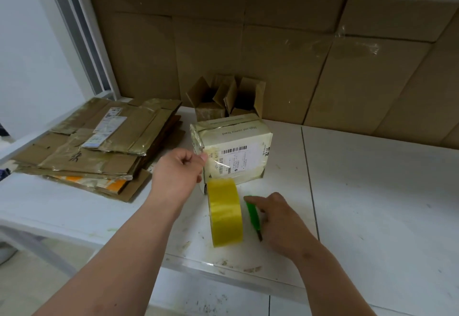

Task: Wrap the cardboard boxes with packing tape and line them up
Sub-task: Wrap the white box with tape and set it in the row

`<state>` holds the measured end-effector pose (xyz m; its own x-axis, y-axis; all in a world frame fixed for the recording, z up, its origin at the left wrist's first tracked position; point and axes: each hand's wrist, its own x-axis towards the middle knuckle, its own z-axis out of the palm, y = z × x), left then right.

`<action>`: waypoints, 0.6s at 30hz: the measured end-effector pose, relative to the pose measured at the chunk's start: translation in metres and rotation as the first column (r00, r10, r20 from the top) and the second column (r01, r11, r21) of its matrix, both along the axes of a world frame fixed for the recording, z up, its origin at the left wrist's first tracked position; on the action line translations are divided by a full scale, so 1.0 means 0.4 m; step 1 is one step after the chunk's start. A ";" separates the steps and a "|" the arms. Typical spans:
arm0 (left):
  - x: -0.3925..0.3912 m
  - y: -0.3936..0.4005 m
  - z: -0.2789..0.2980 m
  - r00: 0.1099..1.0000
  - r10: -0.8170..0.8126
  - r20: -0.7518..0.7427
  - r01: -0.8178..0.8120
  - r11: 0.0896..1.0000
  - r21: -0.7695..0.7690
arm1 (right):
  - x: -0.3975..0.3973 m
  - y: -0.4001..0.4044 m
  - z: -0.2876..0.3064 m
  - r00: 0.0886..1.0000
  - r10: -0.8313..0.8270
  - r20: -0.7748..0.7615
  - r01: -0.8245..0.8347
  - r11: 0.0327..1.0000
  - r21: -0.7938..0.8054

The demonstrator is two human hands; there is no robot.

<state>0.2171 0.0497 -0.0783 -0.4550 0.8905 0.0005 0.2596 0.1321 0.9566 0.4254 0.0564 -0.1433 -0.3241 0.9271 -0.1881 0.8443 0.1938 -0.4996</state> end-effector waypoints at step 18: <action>0.008 -0.017 -0.034 0.919 -0.011 0.394 0.079 0.984 -0.158 | 0.029 0.048 0.136 0.907 -0.170 -0.384 0.197 0.980 0.031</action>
